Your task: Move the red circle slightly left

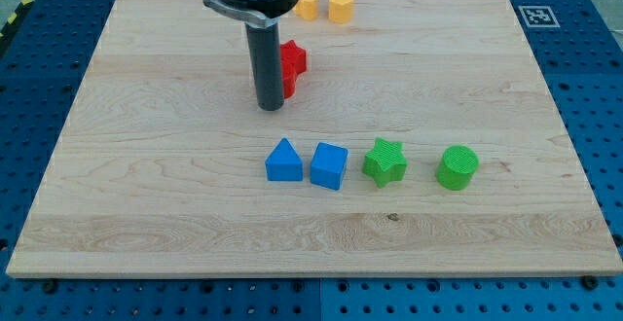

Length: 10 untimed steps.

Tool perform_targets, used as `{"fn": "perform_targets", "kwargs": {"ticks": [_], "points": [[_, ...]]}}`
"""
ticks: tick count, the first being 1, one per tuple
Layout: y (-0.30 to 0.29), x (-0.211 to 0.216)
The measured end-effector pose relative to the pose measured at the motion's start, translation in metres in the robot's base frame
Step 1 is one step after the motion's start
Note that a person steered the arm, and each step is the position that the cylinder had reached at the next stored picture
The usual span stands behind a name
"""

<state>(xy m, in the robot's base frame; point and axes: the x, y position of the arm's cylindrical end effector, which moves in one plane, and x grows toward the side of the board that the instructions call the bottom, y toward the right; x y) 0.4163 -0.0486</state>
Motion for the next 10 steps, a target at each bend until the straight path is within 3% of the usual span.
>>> {"fn": "perform_targets", "kwargs": {"ticks": [2, 4, 7, 10], "points": [[0.049, -0.007], [0.034, -0.042], [0.057, -0.019], [-0.015, -0.02]]}}
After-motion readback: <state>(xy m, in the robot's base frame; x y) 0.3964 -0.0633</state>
